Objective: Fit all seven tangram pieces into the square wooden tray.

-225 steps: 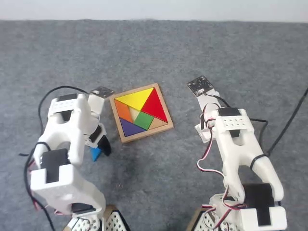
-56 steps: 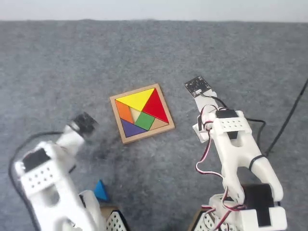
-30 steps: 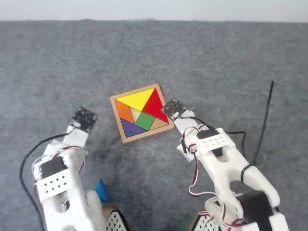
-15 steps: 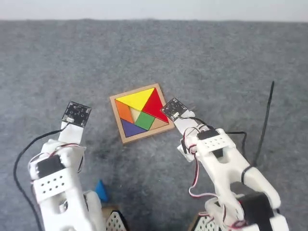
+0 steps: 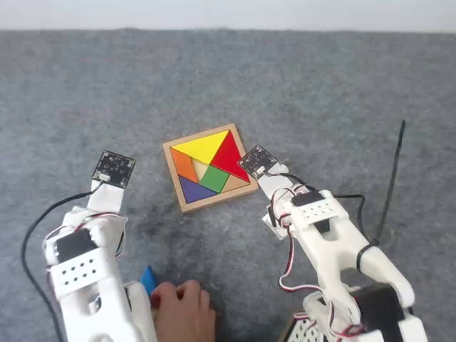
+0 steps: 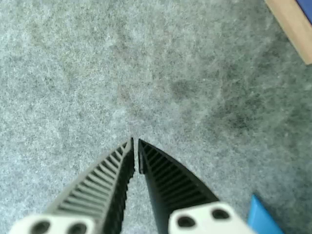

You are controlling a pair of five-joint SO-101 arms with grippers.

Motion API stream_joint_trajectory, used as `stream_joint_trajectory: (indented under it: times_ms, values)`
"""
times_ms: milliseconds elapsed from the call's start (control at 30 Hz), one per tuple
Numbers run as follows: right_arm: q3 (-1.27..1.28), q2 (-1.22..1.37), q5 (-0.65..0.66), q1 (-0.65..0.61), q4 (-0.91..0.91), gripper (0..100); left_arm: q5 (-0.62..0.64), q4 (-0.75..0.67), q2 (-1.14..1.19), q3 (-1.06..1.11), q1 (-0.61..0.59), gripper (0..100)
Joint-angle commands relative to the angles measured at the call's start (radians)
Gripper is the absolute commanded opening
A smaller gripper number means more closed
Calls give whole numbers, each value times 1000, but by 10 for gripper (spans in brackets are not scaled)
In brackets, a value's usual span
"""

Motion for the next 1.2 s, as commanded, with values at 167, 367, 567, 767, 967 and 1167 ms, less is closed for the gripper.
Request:
stream_joint_trajectory:
  times_ms: [167,367,567,767,967,1167]
  values:
    - [5,-13,-3,-28,-22,9,9,38,-12,-45,8,13]
    - [3,-13,-3,-54,-22,9,9,52,-15,-42,5,13]
    - [3,-13,-3,-54,-22,9,9,52,-12,-42,5,13]
    - [3,-13,-3,-54,-22,9,9,66,-9,-44,9,14]
    - [3,-13,-3,-54,-22,9,-44,74,-3,-54,21,59]
    - [3,-13,-3,-54,-22,9,-164,138,196,-183,141,184]
